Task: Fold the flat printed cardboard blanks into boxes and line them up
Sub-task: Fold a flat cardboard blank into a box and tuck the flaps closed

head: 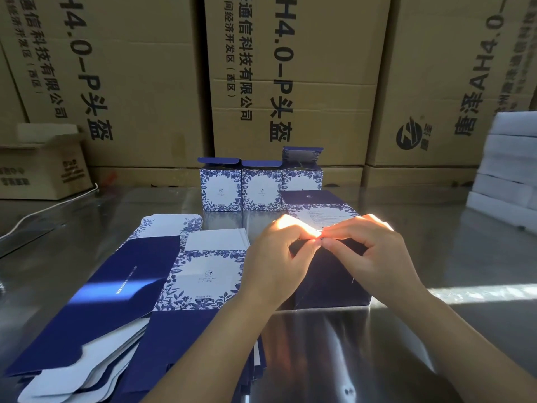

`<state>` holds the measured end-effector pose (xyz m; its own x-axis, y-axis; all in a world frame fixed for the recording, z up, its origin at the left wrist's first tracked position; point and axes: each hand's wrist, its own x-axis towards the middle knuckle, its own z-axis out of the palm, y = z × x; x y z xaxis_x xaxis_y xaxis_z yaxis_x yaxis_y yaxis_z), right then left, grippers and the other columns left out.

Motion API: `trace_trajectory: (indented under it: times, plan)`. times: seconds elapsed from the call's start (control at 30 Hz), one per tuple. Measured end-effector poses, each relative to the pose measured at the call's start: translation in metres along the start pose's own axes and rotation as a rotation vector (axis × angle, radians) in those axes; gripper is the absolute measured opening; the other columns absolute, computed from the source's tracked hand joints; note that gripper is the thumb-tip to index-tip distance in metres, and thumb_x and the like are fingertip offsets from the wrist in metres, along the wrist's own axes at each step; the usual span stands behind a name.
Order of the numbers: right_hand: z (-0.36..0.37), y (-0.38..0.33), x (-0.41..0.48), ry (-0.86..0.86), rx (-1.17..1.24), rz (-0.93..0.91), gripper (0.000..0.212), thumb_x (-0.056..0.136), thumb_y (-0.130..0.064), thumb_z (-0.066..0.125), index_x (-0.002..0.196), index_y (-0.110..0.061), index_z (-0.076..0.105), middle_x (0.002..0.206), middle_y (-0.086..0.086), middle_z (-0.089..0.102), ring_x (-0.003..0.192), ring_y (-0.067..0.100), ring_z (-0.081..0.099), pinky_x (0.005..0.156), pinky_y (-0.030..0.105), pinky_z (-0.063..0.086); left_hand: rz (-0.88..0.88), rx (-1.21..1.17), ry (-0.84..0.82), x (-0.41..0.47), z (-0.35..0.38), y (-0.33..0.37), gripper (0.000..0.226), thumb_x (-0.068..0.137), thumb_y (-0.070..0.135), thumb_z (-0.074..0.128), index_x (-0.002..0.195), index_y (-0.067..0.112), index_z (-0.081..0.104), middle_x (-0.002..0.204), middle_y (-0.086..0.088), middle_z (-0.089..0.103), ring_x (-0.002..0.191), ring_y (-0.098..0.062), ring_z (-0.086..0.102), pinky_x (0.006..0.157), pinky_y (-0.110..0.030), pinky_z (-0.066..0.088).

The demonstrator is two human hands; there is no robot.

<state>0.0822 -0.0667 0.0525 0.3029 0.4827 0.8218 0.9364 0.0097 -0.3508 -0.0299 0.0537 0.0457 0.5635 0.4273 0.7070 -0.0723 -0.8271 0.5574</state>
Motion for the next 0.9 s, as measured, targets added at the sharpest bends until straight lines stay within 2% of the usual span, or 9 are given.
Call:
trace_trajectory:
  times: [0.1, 0.27, 0.43, 0.67, 0.9]
  plan:
    - [-0.007, 0.002, 0.002, -0.059, 0.022, 0.004, 0.016, 0.078, -0.017, 0.078, 0.085, -0.032, 0.076, 0.087, -0.026, 0.069, 0.092, -0.007, 0.06, 0.085, 0.012, 0.041, 0.007, 0.006, -0.017, -0.001, -0.001, 0.001, 0.011, 0.086, 0.036, 0.06, 0.083, 0.031, 0.069, 0.085, 0.017, 0.062, 0.072, -0.002, 0.052, 0.063, -0.024, 0.042]
    - [-0.017, 0.004, 0.007, -0.152, 0.049, 0.042, 0.016, 0.077, -0.023, 0.076, 0.085, -0.037, 0.075, 0.09, -0.026, 0.07, 0.1, -0.003, 0.059, 0.089, 0.015, 0.041, 0.025, 0.045, -0.026, -0.001, -0.002, 0.001, 0.008, 0.089, 0.029, 0.061, 0.087, 0.029, 0.069, 0.091, 0.017, 0.063, 0.083, -0.002, 0.054, 0.069, -0.025, 0.046]
    - [-0.013, 0.002, 0.005, -0.115, 0.132, 0.107, 0.019, 0.076, -0.016, 0.078, 0.082, -0.033, 0.077, 0.088, -0.024, 0.071, 0.096, -0.007, 0.06, 0.085, 0.008, 0.042, 0.022, 0.041, -0.024, -0.001, -0.003, 0.001, 0.009, 0.087, 0.034, 0.064, 0.088, 0.029, 0.07, 0.092, 0.017, 0.063, 0.077, -0.002, 0.053, 0.067, -0.023, 0.046]
    - [-0.007, 0.0, 0.002, -0.045, 0.131, 0.083, 0.016, 0.074, -0.012, 0.08, 0.08, -0.027, 0.077, 0.082, -0.023, 0.07, 0.09, -0.008, 0.062, 0.081, 0.005, 0.041, 0.03, 0.052, -0.024, -0.002, -0.003, 0.0, 0.013, 0.087, 0.037, 0.063, 0.091, 0.029, 0.072, 0.092, 0.018, 0.06, 0.07, 0.001, 0.047, 0.062, -0.017, 0.04]
    - [-0.011, 0.0, 0.005, -0.096, 0.098, 0.063, 0.014, 0.076, -0.016, 0.079, 0.082, -0.029, 0.078, 0.081, -0.025, 0.07, 0.09, -0.009, 0.061, 0.082, 0.005, 0.041, 0.038, 0.052, -0.028, -0.001, -0.004, 0.0, 0.013, 0.087, 0.036, 0.063, 0.09, 0.026, 0.072, 0.091, 0.018, 0.06, 0.071, -0.003, 0.048, 0.063, -0.019, 0.042]
